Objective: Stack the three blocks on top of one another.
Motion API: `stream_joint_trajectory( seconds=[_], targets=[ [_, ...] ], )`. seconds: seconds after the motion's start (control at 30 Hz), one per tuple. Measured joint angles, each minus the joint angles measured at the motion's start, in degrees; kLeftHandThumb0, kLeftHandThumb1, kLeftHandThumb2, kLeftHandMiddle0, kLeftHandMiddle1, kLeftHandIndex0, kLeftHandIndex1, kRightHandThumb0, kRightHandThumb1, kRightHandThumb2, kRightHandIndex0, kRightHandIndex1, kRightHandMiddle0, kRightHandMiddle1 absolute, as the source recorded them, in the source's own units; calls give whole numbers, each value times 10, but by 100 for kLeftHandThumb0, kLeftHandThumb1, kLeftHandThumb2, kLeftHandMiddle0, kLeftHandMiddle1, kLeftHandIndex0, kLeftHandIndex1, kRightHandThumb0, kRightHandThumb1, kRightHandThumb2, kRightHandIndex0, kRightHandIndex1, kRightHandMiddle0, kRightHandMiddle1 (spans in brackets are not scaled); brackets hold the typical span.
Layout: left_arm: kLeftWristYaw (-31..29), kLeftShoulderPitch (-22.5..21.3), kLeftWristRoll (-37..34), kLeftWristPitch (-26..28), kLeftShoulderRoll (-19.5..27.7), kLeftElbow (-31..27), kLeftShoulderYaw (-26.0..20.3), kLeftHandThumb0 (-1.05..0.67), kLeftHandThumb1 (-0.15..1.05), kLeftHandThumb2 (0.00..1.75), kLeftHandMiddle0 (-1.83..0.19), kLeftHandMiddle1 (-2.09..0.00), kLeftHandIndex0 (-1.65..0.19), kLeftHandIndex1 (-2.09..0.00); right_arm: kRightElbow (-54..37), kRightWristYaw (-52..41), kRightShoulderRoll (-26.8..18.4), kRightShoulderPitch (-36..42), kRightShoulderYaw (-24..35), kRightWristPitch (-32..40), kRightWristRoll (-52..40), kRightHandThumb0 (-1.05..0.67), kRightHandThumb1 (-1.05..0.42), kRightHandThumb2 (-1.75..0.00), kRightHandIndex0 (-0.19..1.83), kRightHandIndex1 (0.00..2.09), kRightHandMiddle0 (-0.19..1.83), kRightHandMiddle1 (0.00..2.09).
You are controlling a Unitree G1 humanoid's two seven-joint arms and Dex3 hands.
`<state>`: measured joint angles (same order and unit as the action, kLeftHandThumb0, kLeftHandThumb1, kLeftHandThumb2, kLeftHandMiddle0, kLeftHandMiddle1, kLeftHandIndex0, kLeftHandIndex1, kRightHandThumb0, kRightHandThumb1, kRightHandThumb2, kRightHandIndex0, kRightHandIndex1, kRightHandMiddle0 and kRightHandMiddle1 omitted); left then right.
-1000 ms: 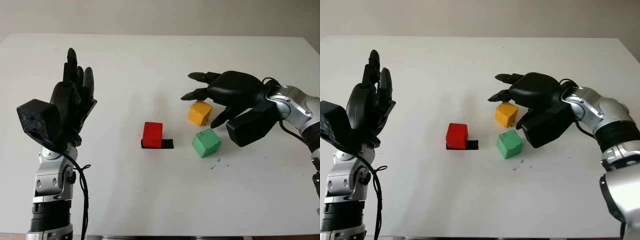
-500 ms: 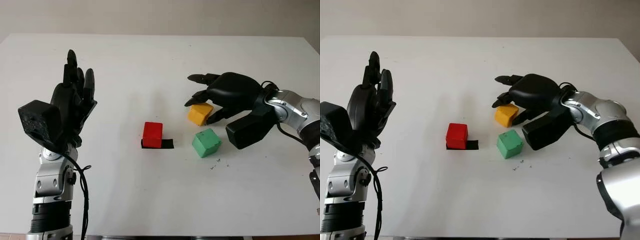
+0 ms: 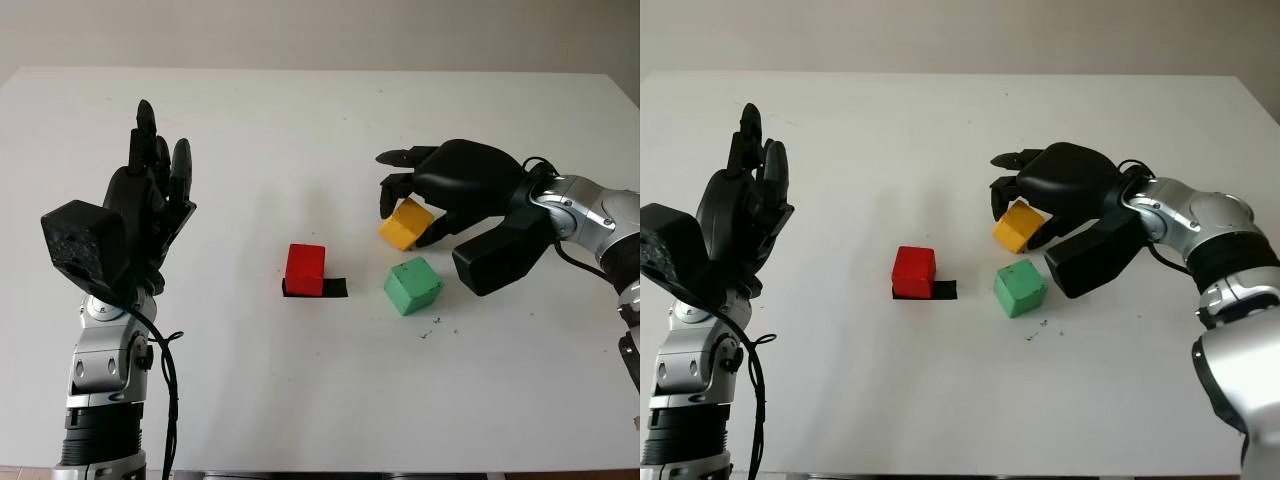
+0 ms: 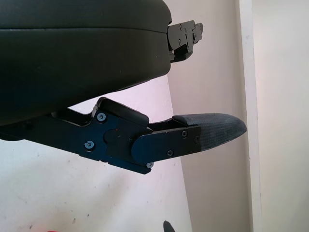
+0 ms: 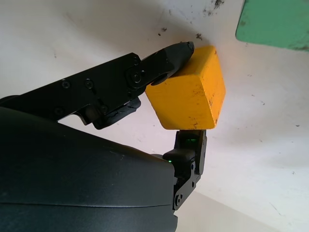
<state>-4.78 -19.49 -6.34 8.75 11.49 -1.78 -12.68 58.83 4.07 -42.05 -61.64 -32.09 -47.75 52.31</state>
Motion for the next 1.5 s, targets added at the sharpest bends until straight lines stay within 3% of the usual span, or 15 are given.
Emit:
stream_joint_trajectory(
  seconds=[0.27,0.5,0.97,1.5],
  targets=[
    [11,0,5,5,0,-1,5,-73,105,59,19,0,19,0,-6,-34,0,-33,13,-6,-28,-37,-90,-5,26,6,48,121],
    [22,0,11,12,-2,-9,15,-74,105,60,19,-1,19,0,-48,-138,17,-77,36,-13,-95,-37,-89,-5,28,6,53,118],
    [35,0,15,12,-7,-11,19,-77,105,62,19,0,19,0,-82,-313,89,-88,58,-41,-218,-41,-97,-6,22,4,40,139],
    [41,0,10,12,-14,-12,18,-79,105,63,19,0,19,0,-79,-354,149,-91,58,-59,-233,-35,-99,-6,20,5,34,152]
  ],
)
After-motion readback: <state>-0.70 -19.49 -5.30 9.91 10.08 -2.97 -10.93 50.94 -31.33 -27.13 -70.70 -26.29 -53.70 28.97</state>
